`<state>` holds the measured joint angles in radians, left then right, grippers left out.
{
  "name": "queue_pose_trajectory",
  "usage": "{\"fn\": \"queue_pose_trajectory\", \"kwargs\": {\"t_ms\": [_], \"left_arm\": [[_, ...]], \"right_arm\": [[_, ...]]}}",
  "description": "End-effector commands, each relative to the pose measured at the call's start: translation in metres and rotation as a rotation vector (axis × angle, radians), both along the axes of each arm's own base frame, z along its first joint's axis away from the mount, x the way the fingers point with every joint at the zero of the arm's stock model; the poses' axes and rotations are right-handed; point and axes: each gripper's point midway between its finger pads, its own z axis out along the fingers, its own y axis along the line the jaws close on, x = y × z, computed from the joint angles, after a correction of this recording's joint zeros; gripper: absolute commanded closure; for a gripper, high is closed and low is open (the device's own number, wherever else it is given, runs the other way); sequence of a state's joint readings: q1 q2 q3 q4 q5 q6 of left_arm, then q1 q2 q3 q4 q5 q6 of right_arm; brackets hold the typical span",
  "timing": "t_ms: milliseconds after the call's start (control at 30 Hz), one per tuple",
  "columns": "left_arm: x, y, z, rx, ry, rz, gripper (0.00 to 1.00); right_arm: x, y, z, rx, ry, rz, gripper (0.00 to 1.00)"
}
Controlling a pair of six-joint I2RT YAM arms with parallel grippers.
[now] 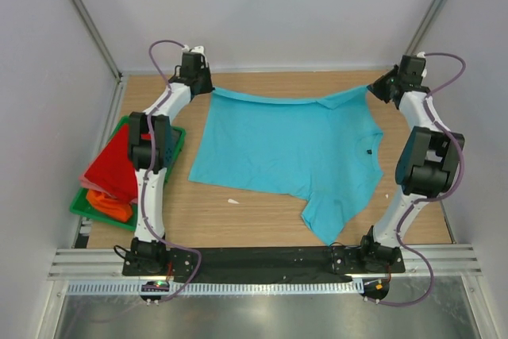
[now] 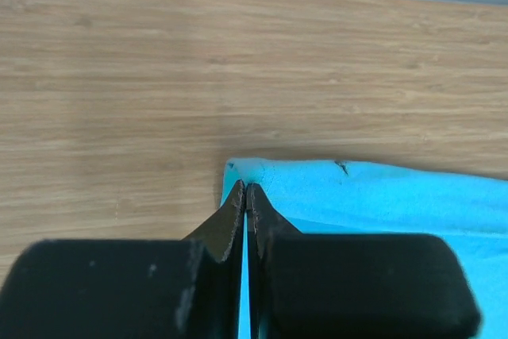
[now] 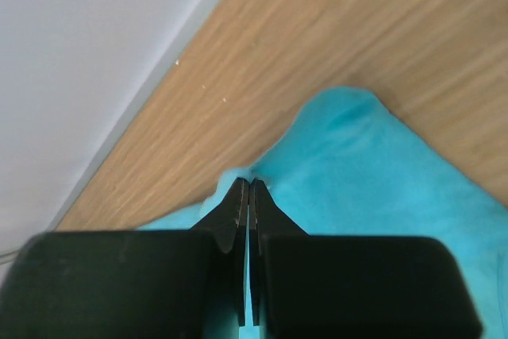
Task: Fold and stack the t-shirts
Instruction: Fold the tshirt
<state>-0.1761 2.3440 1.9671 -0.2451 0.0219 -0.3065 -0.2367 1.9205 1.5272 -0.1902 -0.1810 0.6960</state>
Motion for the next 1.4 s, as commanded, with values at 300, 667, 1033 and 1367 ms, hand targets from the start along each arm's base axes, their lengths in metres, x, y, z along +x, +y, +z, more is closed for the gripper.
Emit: {"fn": "queue_pose_trajectory", "kwargs": {"t_ms": [300, 667, 1033, 1367], "left_arm": [[-0.045, 0.011, 0.018, -0.083, 0.16, 0.099, 1.0], [-0.081, 0.029, 0.019, -0.136, 0.274, 0.161, 1.0], [-0.104, 0.015, -0.007, -0.193, 0.381, 0.112, 1.0], [-0.116, 0.025, -0.019, -0.135, 0.436, 0.133, 1.0]], "right_arm": [[-0.12, 0.019, 0.019, 0.06, 0.254, -0.175, 0.99], [-0.155, 0.012, -0.004, 0.011, 0.393, -0.205, 0.99], [-0.183, -0.001, -0.037, -0.035, 0.479, -0.203, 0.99], [-0.183, 0.004, -0.045, -0.018, 0.495, -0.16, 0.99]]}}
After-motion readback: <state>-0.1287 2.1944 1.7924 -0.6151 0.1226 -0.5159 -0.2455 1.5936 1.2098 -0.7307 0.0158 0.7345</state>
